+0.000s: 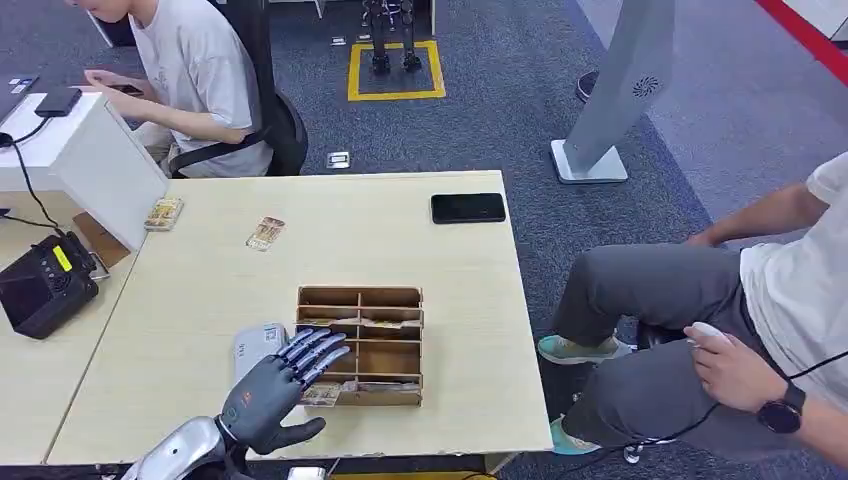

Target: Pass the card to the sensor for recognition and then transmit it.

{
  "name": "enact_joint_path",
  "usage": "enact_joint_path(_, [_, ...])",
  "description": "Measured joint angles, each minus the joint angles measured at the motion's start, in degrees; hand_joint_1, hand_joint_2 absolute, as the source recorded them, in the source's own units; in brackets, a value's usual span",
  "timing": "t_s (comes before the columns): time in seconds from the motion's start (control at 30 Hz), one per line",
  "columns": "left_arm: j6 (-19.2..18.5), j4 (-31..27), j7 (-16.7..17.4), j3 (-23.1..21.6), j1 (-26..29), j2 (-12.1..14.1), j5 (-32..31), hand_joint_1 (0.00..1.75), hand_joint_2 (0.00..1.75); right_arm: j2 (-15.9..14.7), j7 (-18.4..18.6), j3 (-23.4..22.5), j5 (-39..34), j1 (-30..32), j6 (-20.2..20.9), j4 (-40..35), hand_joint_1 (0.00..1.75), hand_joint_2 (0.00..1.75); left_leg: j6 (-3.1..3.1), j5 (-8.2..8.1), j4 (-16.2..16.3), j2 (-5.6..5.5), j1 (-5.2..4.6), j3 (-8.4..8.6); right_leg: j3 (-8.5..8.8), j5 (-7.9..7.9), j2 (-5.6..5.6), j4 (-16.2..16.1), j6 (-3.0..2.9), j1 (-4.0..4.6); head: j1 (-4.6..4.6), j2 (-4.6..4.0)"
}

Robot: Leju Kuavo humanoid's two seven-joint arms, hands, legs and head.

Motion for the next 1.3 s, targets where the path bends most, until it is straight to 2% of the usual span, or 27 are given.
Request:
enact_joint_path(0.77, [0.2,1.0,0.5,0.0,0.0,-0.5,-0.1,0.00,1.75,0.0,0.2,0.0,0.0,0.0,0.1,0.1,0.00,1.75,0.00,0.00,0.0,0.00,0.00,-0.01,0.00,0.00,-0.01,0.0,0.00,0.00,0.00,0.00])
enact_joint_path(0.9, [0.7,1.6,1.0,0.0,0.0,-0.6,-1.0,0.00,1.75,0.0,-0.3,0.0,0.0,0.0,0.0,0.1,0.00,1.75,0.00,0.00,0.0,0.00,0.00,-0.01,0.00,0.00,-0.01,0.0,0.00,0.00,0.00,0.00])
enact_joint_path(1.07, [3.3,2.8,2.9,0.0,0.0,-1.1,-3.6,0.00,1.75,0.0,-0.4,0.0,0.0,-0.1,-0.2,0.1,0.00,1.75,0.00,0.00,0.0,-0.01,0.00,-0.01,0.01,0.00,-0.01,0.0,0.00,0.00,0.02,0.00])
enact_joint_path(1.3, [3.9,3.8,3.5,0.0,0.0,-1.4,-4.8,0.00,1.75,0.0,-0.4,0.0,0.0,0.0,-0.1,0.1,0.00,1.75,0.00,0.00,0.0,-0.01,0.00,0.00,0.01,0.00,-0.01,0.0,0.00,0.00,0.00,0.00])
